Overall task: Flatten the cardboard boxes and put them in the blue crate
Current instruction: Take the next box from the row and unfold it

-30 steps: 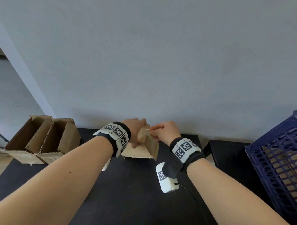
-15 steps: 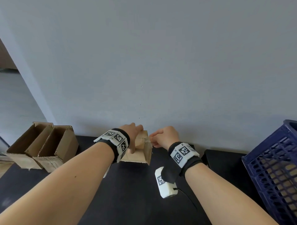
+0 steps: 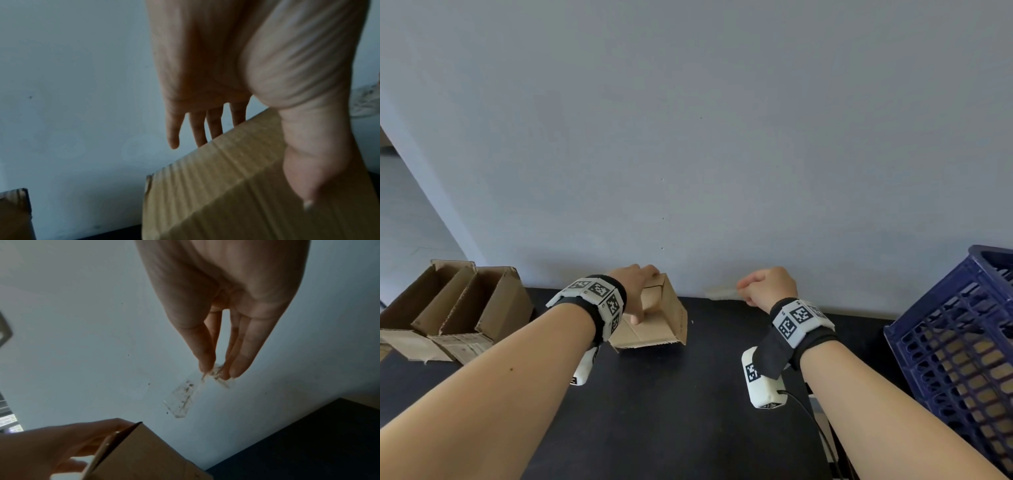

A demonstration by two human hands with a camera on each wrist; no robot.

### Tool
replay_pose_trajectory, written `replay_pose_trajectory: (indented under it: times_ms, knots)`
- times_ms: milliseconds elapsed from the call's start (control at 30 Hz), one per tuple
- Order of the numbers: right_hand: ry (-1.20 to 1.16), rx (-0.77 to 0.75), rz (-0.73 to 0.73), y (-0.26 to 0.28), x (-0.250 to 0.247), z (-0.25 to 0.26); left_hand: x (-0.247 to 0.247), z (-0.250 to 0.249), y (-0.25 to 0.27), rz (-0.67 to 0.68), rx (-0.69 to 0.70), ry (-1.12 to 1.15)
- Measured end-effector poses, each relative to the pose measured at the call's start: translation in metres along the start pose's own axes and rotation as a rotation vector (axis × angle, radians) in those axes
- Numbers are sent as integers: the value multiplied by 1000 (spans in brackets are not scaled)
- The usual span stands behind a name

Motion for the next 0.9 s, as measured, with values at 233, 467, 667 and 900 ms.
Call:
replay_pose_trajectory:
  times_ms: [233,467,667,900]
  knots:
    - [-23,-93,48,5,14,12,14,-13,-1,9,24,106]
    - [-83,-253,191,40,57,67,-19,31,15,-254,-81,309]
    - [-46,-515,305,101,111,131,-33,104,60,-424,-243,378]
    - [112,-795,458,179,189,166,-1,175,123,-352,-451,418]
Point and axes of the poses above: each hand's wrist, its own y-axis away from the middle knuckle, its own x-axis out of the palm, z = x × y, the point moved 9 cm from there along -y, towards the middle knuckle, and after that the axes turned 15 degrees about -z, right-handed, at the moved point
